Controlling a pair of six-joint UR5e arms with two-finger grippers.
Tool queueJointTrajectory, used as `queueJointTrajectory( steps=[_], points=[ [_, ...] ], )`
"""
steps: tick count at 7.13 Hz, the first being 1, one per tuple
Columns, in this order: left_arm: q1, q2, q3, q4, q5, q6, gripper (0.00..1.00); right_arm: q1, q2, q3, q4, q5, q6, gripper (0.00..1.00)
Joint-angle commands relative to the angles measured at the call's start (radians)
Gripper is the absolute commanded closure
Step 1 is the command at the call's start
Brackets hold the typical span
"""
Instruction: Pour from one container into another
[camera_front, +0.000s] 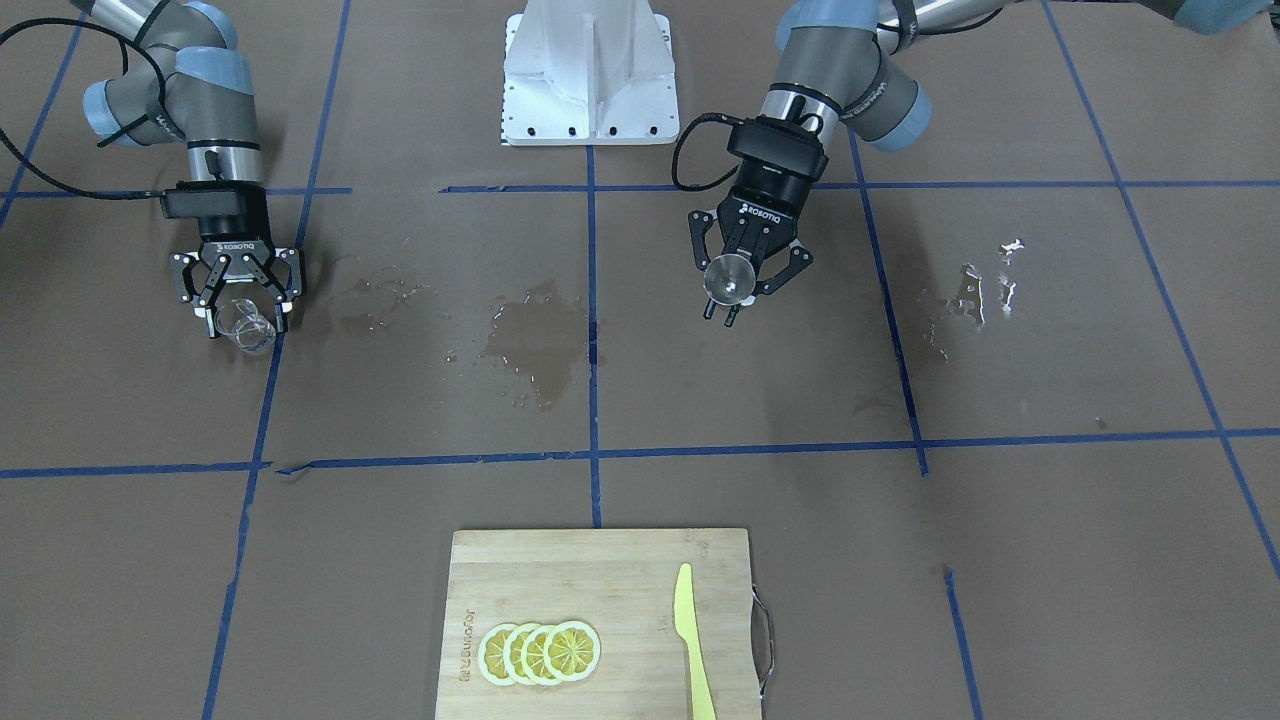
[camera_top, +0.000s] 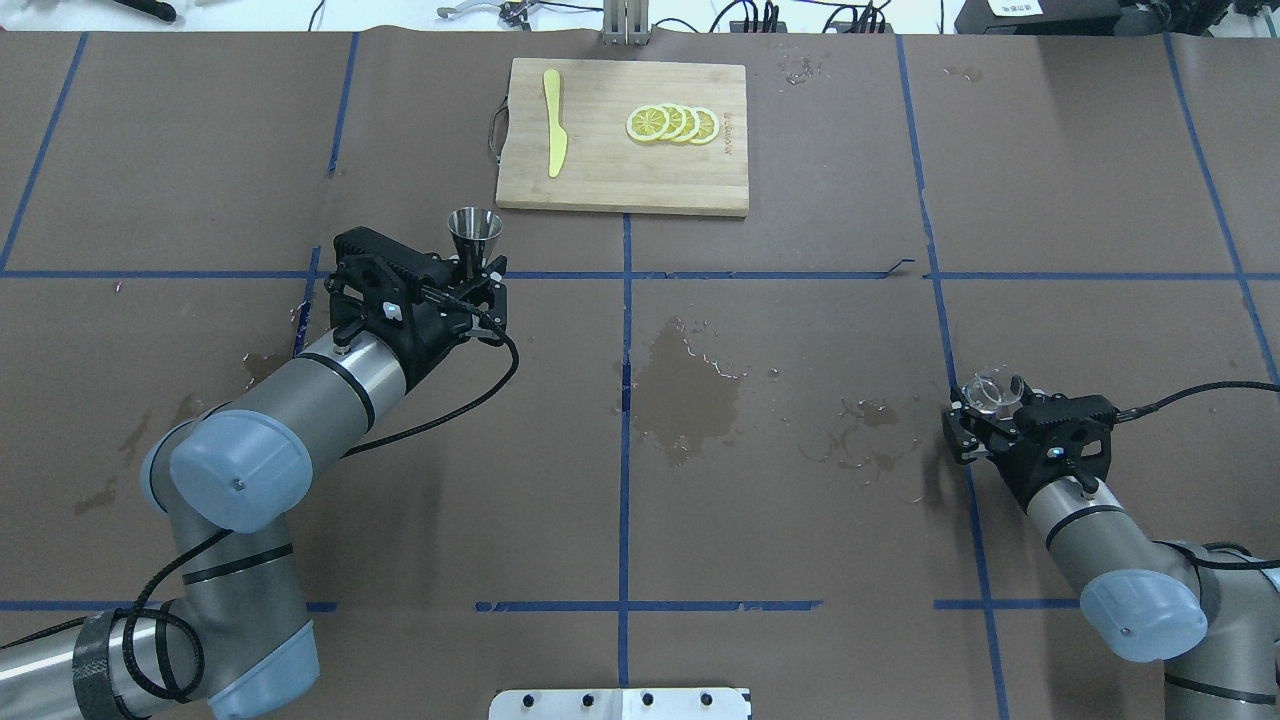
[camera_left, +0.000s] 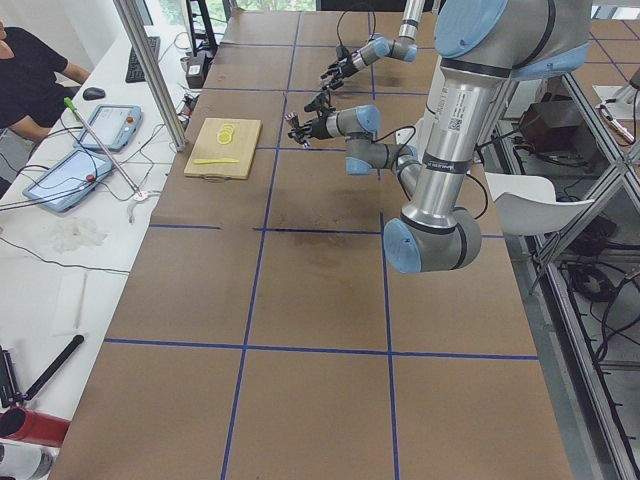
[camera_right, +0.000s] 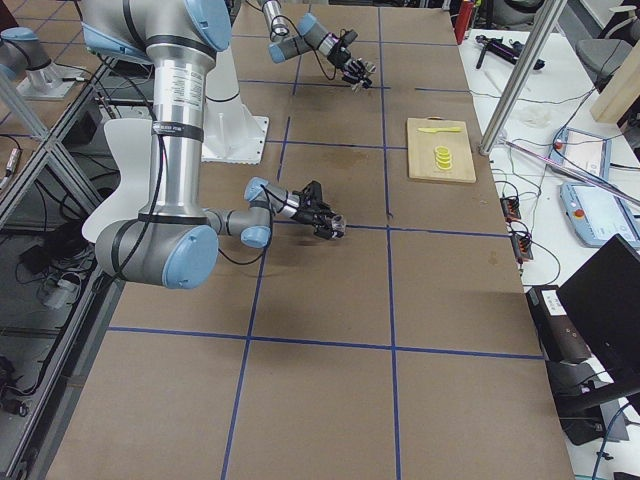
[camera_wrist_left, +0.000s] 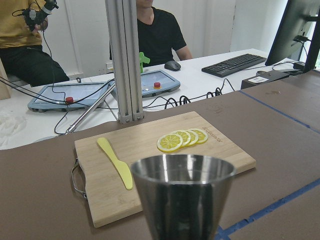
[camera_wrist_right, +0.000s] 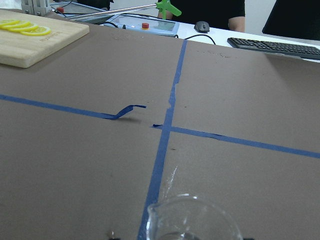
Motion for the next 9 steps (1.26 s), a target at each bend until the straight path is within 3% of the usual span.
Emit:
queueJointTrajectory(
  steps=[1, 2, 3, 4, 8, 9],
  points=[
    [0.002, 0.000, 0.007, 0.000, 0.000, 0.000, 1.00, 0.000, -0.001, -0.001, 0.000, 0.001, 0.000, 0.31],
    [0.002, -0.002, 0.010, 0.000, 0.000, 0.001, 1.00, 0.001, -0.001, -0.001, 0.000, 0.001, 0.000, 0.44],
    [0.002, -0.002, 0.010, -0.002, 0.000, 0.000, 1.00, 0.001, -0.001, 0.000, 0.000, 0.002, 0.000, 0.75],
    [0.002, -0.002, 0.010, -0.002, 0.000, 0.000, 1.00, 0.005, -0.003, 0.003, 0.000, 0.002, -0.003, 1.00],
    [0.009, -0.061, 0.019, 0.008, -0.002, 0.000, 1.00, 0.027, -0.021, 0.168, -0.003, 0.080, -0.165, 1.00],
    [0.018, -0.092, 0.042, 0.008, -0.003, 0.001, 1.00, 0.070, -0.015, 0.219, -0.003, 0.146, -0.283, 1.00]
  ],
)
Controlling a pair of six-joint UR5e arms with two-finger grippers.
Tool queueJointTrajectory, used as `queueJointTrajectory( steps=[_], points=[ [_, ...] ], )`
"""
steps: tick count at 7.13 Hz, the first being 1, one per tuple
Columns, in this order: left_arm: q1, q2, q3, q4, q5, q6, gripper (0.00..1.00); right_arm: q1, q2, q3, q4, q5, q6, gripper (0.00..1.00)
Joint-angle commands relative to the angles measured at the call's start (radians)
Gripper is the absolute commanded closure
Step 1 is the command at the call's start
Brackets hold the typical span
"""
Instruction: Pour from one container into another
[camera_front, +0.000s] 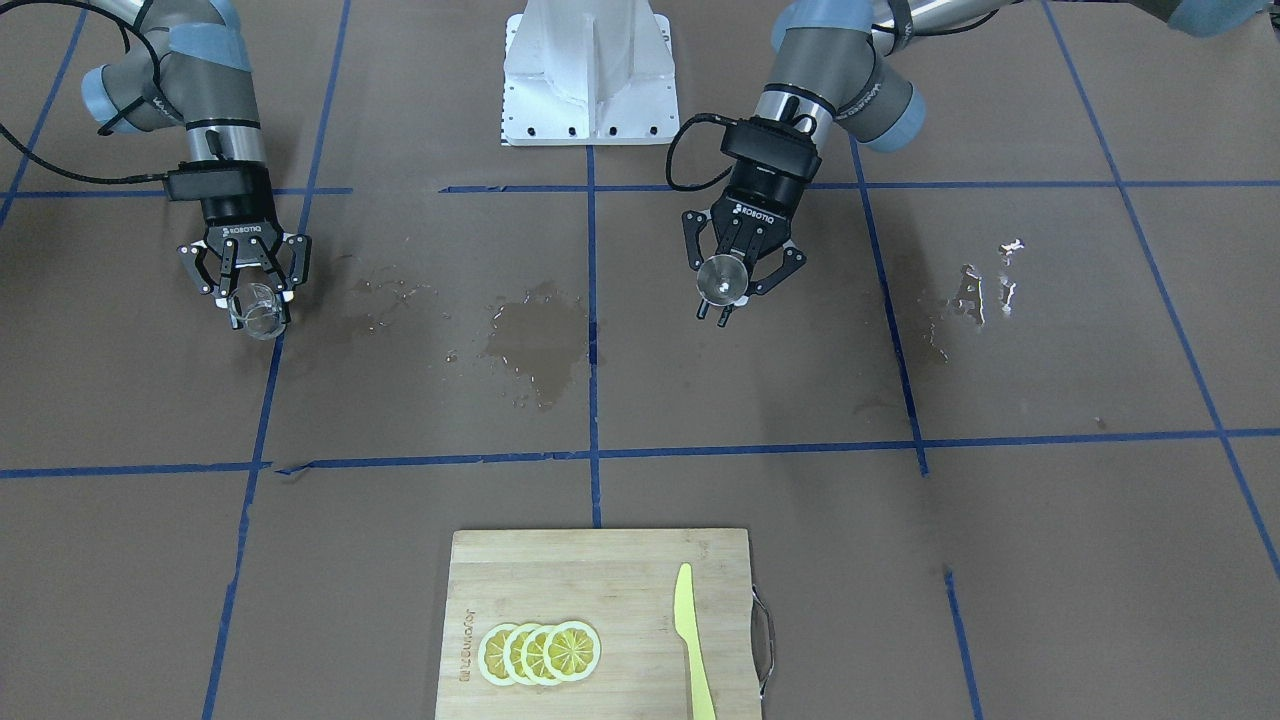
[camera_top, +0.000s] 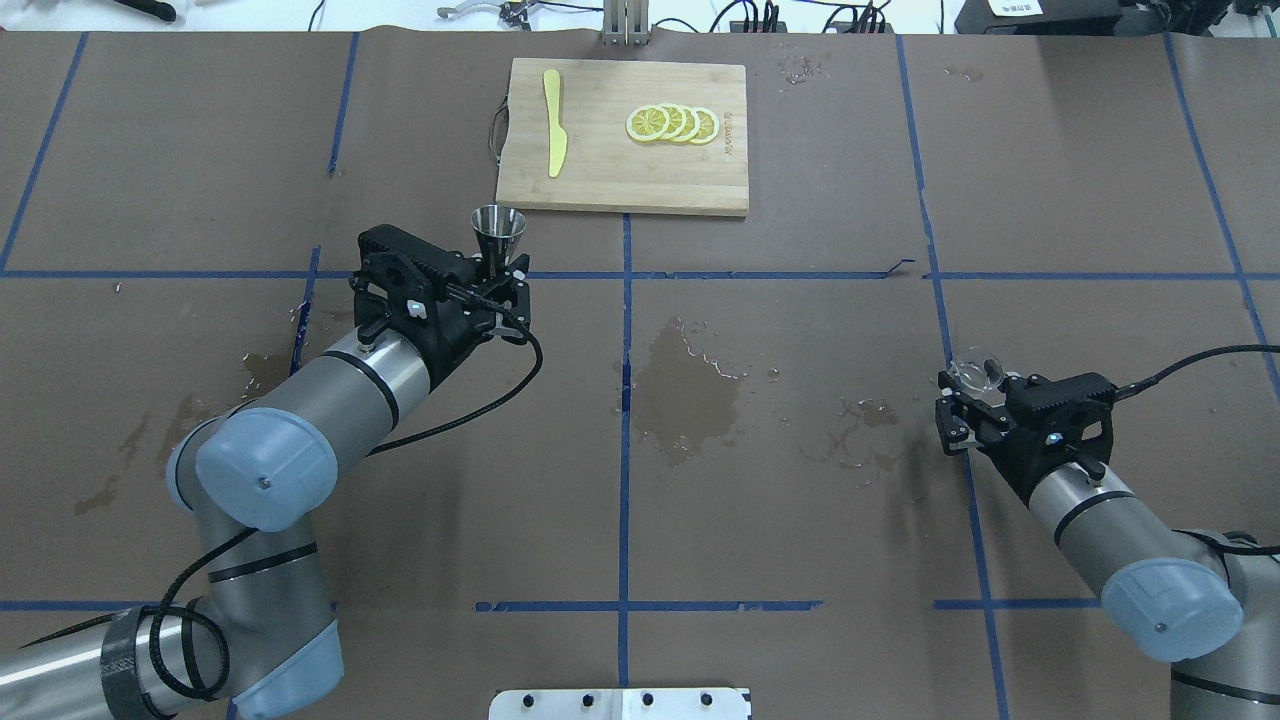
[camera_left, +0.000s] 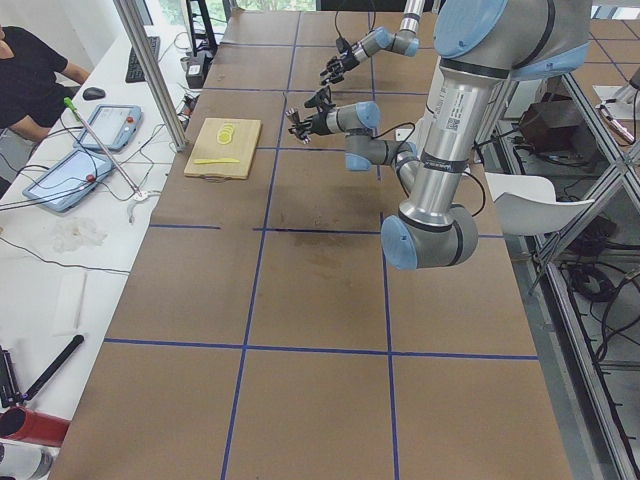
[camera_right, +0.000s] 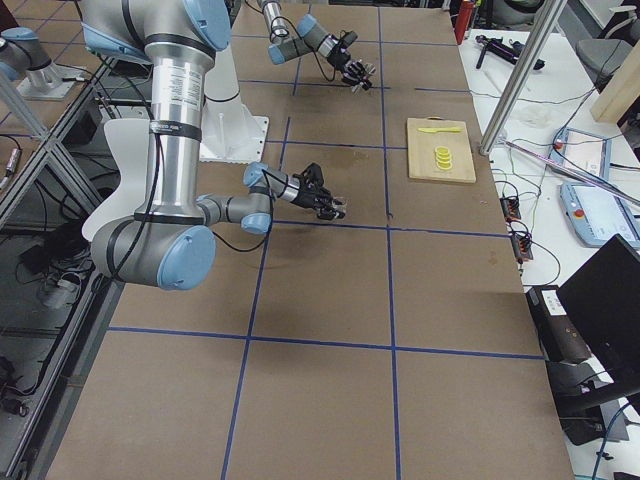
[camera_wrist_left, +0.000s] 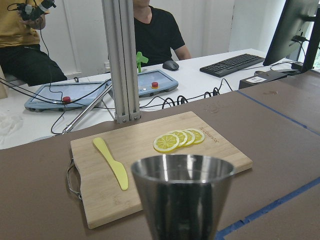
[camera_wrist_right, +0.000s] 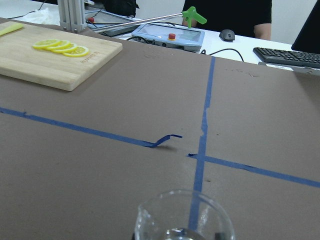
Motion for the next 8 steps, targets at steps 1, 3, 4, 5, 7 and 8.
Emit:
queueJointTrajectory(
  steps=[1, 3, 4, 5, 7, 8],
  points=[
    [0.016, -0.061, 0.051, -0.001, -0.032, 0.018, 1.00, 0.069, 0.012, 0.088, -0.008, 0.106, -0.198, 1.00],
    [0.016, -0.084, 0.070, -0.004, -0.096, 0.097, 1.00, 0.176, 0.095, 0.129, -0.124, 0.274, -0.243, 1.00],
    [0.016, -0.086, 0.069, -0.005, -0.145, 0.136, 1.00, 0.251, 0.198, 0.155, -0.253, 0.416, -0.330, 1.00],
    [0.015, -0.096, 0.072, -0.036, -0.214, 0.197, 1.00, 0.263, 0.242, 0.156, -0.274, 0.445, -0.420, 1.00],
    [0.016, -0.177, 0.177, -0.083, -0.280, 0.211, 1.00, 0.261, 0.346, 0.175, -0.373, 0.508, -0.469, 1.00],
    [0.016, -0.195, 0.214, -0.111, -0.283, 0.211, 1.00, 0.283, 0.423, 0.201, -0.495, 0.561, -0.470, 1.00]
  ],
)
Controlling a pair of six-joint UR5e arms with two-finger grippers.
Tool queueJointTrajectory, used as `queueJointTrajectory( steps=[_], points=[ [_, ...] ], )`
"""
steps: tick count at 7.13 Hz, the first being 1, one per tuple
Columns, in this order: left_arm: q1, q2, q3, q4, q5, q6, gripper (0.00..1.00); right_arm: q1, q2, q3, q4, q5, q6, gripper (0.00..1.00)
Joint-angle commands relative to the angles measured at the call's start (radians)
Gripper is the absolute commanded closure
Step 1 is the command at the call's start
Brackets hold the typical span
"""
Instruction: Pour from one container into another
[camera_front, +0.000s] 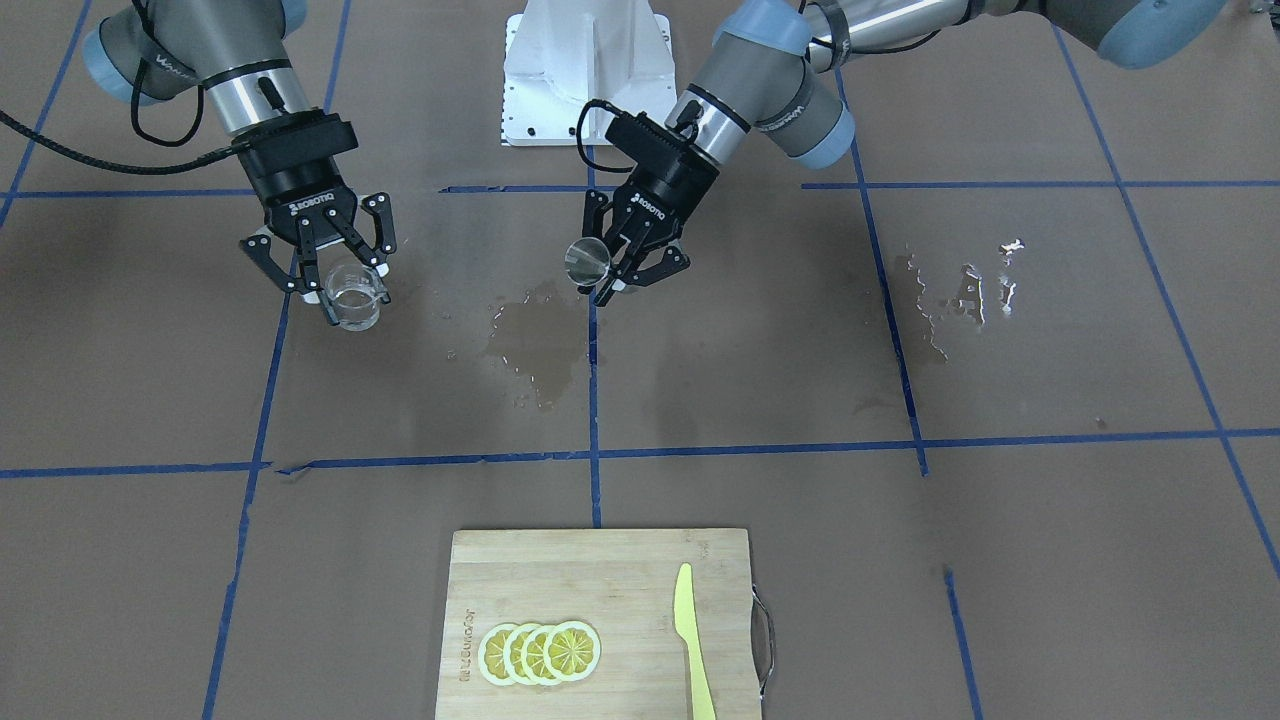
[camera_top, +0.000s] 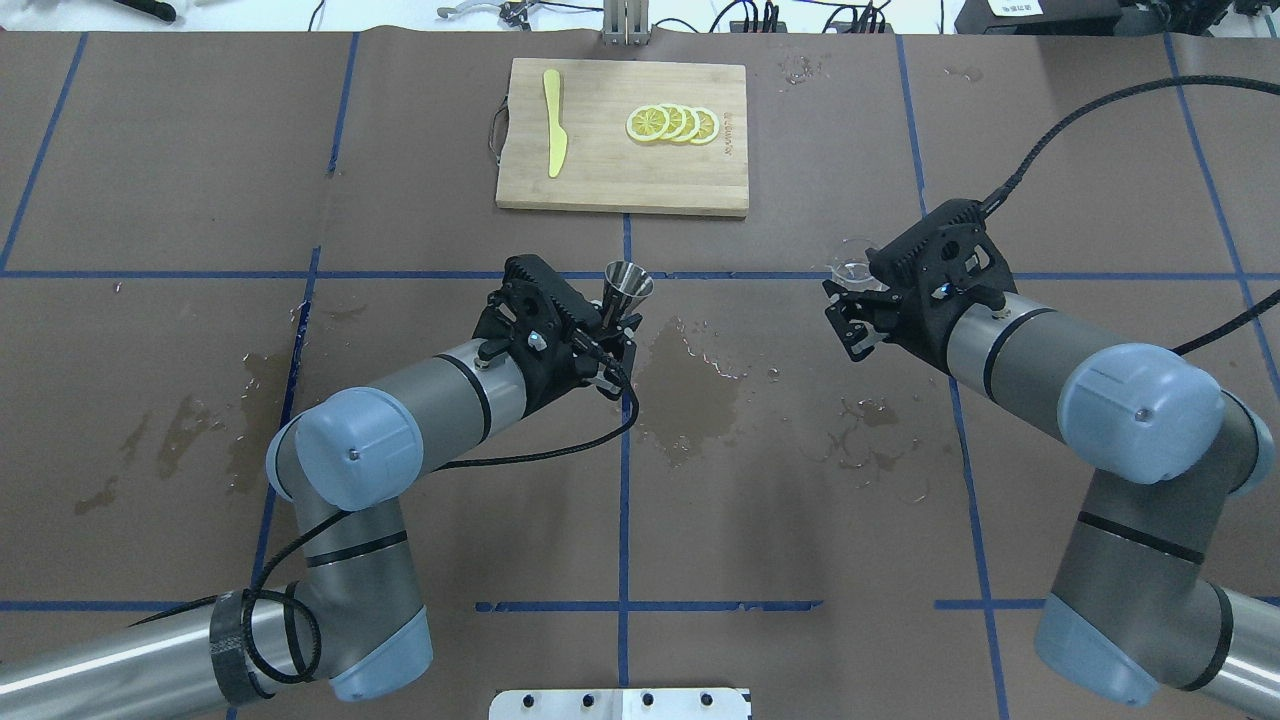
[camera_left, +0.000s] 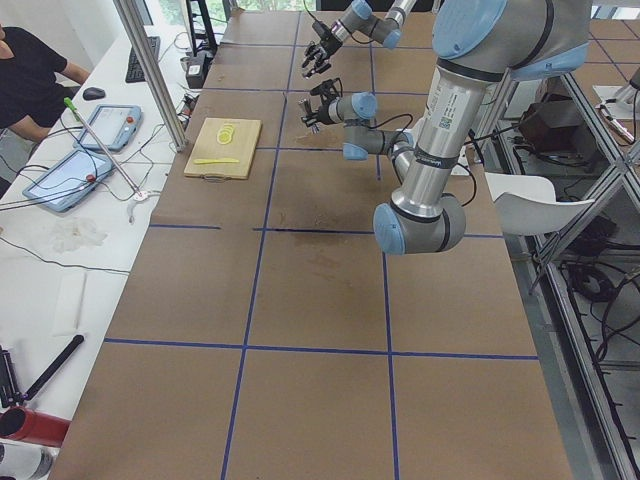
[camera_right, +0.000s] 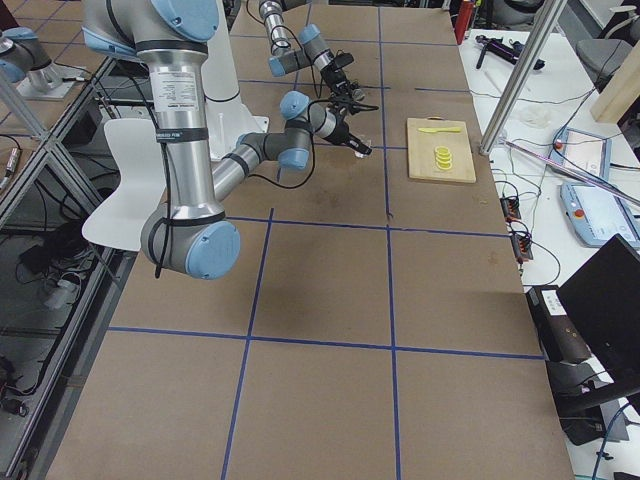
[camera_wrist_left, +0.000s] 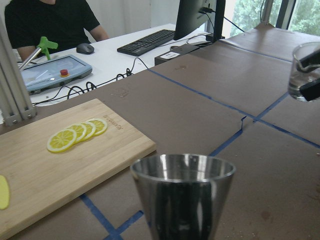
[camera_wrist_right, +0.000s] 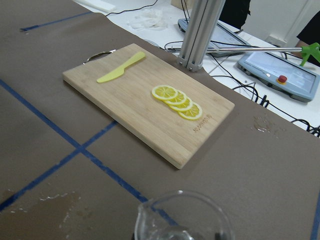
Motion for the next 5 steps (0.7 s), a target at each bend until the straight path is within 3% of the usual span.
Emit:
queueJointTrajectory(
  steps=[1, 4, 5],
  points=[
    [-0.001, -0.032, 0.079, -0.080, -0.070, 0.006, 1.00, 0.023, 0.132, 0.061, -0.235, 0.075, -0.059, 1.00],
    [-0.001, -0.034, 0.145, -0.179, -0.116, 0.006, 1.00, 0.043, 0.172, 0.100, -0.360, 0.114, -0.197, 1.00],
    [0.001, -0.034, 0.150, -0.184, -0.121, 0.006, 1.00, 0.073, 0.226, 0.103, -0.451, 0.147, -0.302, 1.00]
  ],
)
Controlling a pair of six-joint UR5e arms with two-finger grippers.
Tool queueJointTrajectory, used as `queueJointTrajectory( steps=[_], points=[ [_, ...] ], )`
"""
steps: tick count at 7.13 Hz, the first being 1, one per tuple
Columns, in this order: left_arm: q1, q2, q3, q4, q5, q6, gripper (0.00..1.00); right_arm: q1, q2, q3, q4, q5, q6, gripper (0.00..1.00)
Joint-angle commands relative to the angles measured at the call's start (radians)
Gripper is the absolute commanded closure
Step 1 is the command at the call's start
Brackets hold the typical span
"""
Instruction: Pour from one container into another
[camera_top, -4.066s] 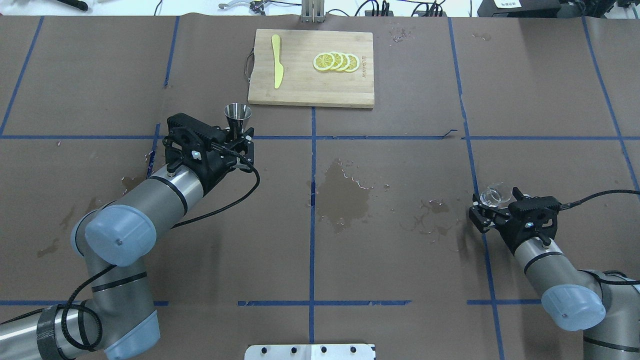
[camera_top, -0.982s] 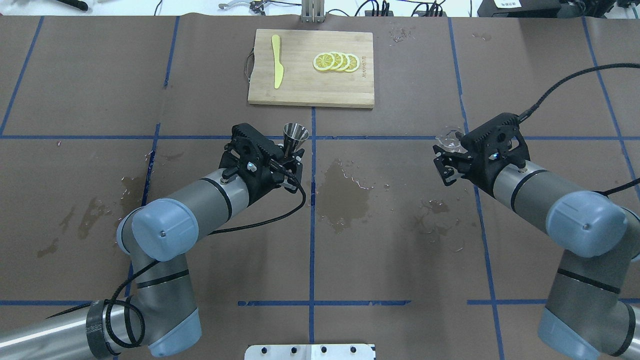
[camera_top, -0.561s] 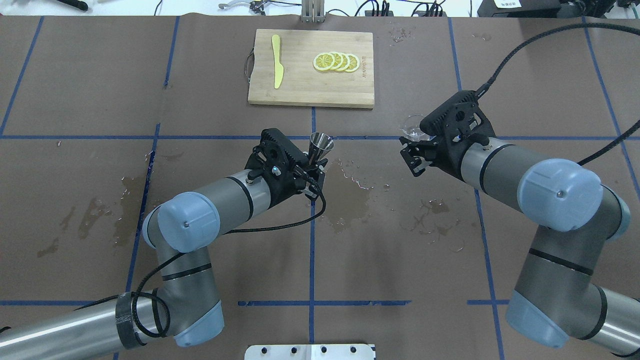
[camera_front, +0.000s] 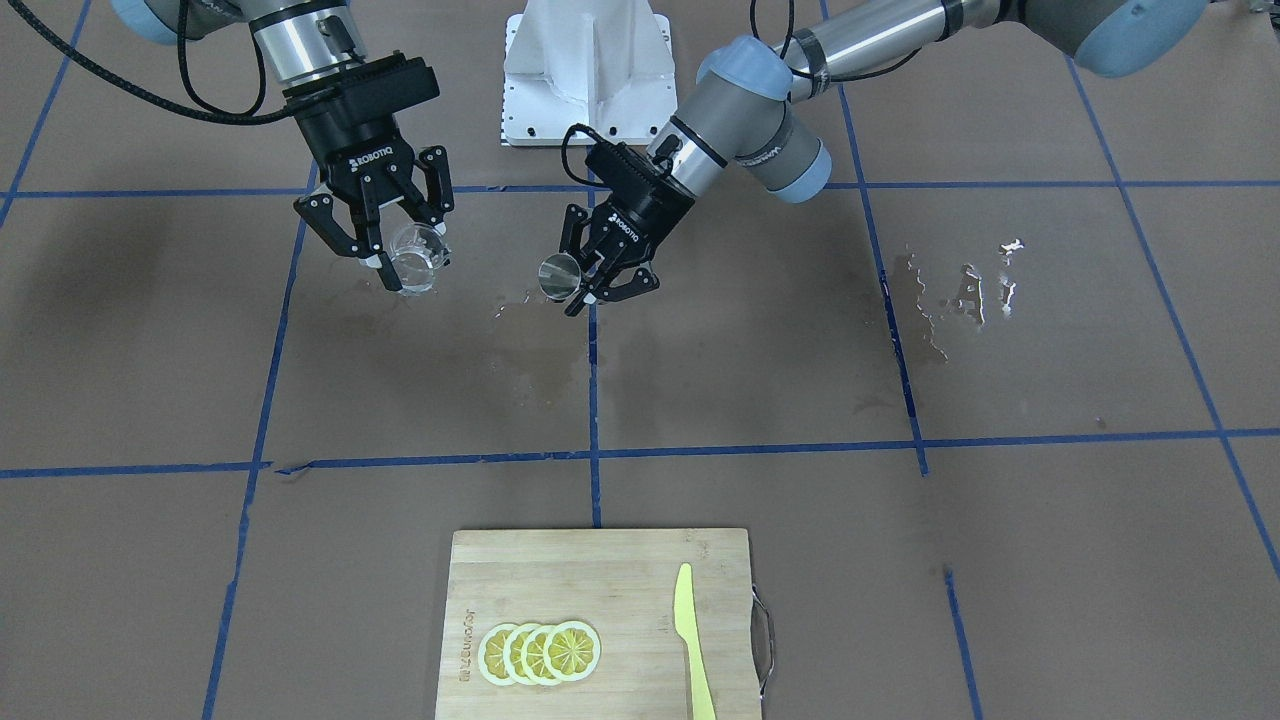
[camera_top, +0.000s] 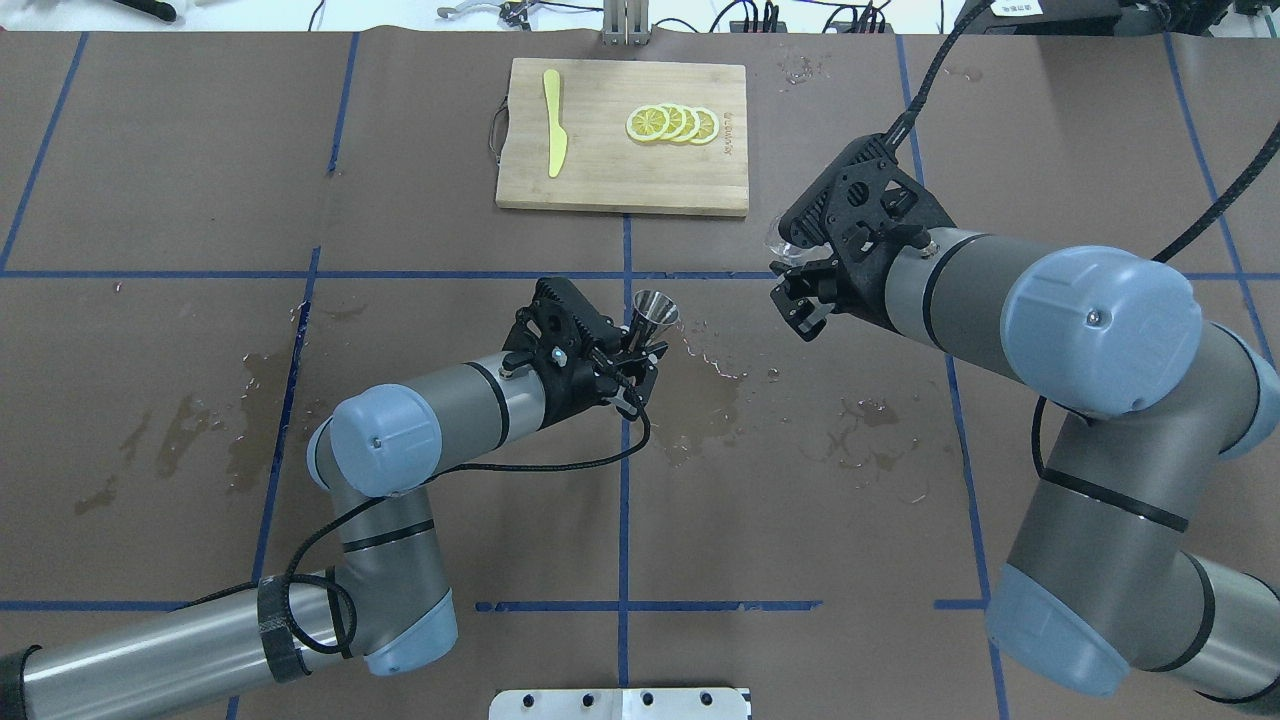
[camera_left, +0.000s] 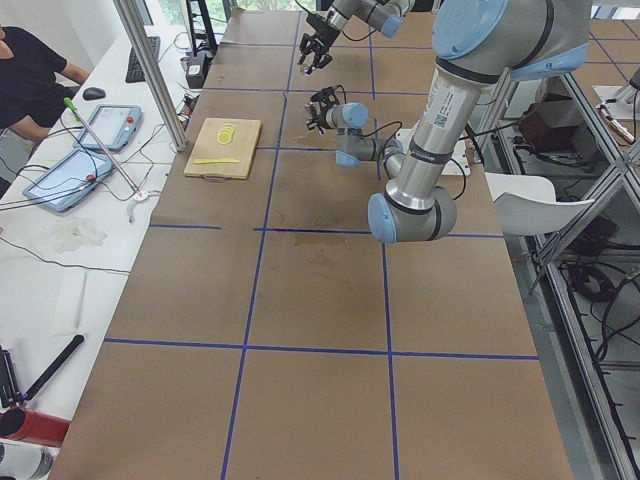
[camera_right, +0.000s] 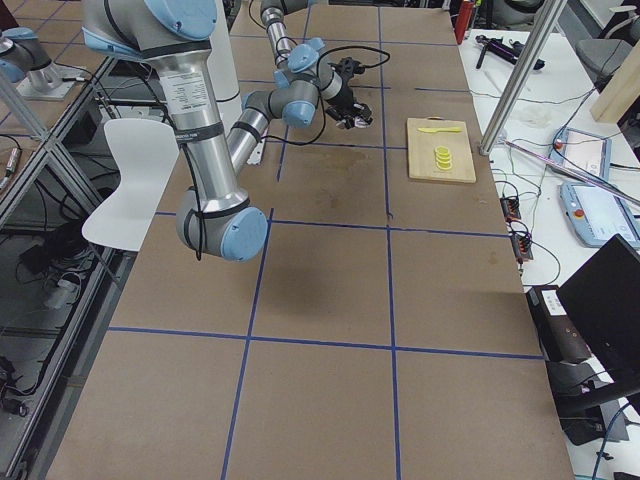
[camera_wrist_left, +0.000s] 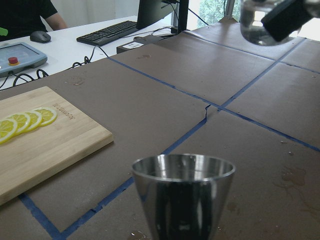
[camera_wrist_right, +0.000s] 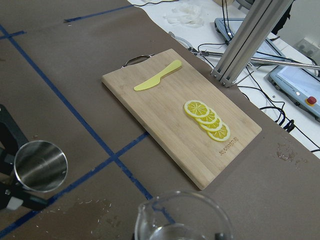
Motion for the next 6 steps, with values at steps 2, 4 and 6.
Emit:
queueJointTrajectory(
  steps=[2, 4, 6],
  points=[
    [0.000, -0.034, 0.010, -0.017, -0.016, -0.001, 1.00, 0.026, 0.092, -0.001, -0.176, 0.032, -0.125, 1.00],
    [0.000, -0.039, 0.010, -0.017, -0.016, -0.001, 1.00, 0.000, 0.089, -0.012, -0.179, 0.025, -0.132, 1.00],
    [0.000, -0.039, 0.011, -0.017, -0.014, -0.001, 1.00, -0.014, 0.098, -0.010, -0.212, -0.011, -0.233, 1.00]
  ],
)
